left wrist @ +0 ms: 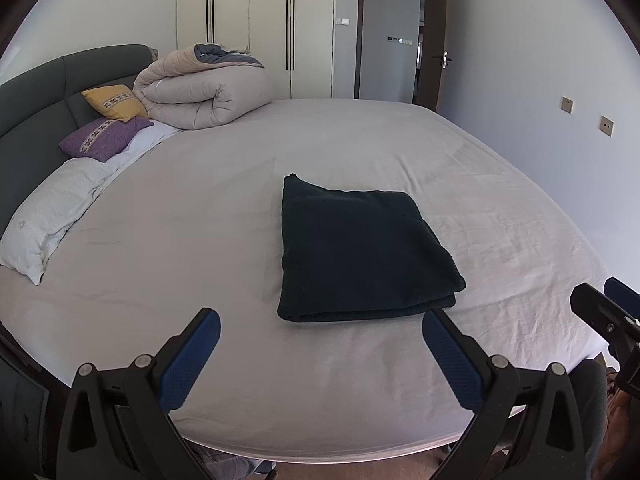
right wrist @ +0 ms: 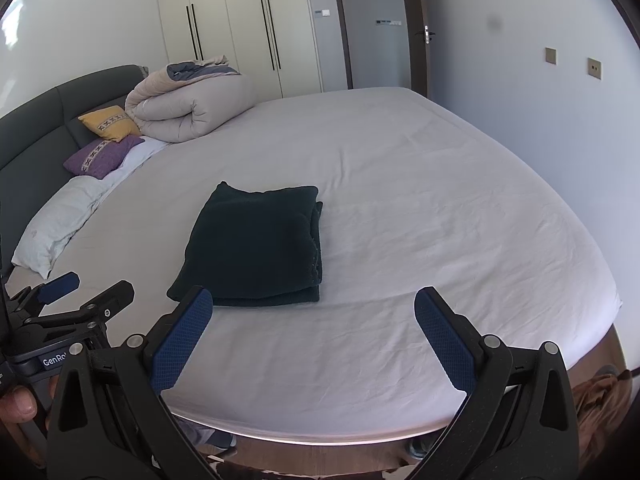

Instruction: Fold small clothes

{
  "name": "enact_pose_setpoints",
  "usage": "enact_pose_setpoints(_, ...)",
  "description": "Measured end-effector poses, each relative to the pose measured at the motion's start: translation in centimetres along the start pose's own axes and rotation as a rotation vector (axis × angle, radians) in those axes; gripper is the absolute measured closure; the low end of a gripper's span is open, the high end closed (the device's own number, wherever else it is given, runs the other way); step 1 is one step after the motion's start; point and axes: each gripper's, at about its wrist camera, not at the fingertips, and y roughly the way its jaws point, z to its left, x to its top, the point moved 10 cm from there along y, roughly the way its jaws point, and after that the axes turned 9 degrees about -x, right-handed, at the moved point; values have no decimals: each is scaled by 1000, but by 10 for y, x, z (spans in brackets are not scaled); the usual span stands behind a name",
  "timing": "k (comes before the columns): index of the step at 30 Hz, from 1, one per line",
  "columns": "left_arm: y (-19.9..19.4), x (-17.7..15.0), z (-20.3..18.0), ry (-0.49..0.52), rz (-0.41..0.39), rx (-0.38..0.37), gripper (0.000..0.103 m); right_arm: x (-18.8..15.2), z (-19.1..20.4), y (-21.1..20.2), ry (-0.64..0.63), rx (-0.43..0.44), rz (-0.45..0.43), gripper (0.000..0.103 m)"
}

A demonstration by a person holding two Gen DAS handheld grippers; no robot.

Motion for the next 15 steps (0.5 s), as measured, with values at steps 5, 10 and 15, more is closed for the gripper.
enact_pose_setpoints(5, 0, -2, 0, -3, 0, 6, 0, -3, 3, 2, -3, 2, 8, 0)
enact_pose_setpoints(10, 1, -3, 1, -13, 2, 7, 0, -6, 5, 5, -4, 2, 20, 0)
enact_pose_setpoints(15, 2, -3, 4, -26, 1, 9, 0, -7, 5, 8, -5, -1, 25, 0)
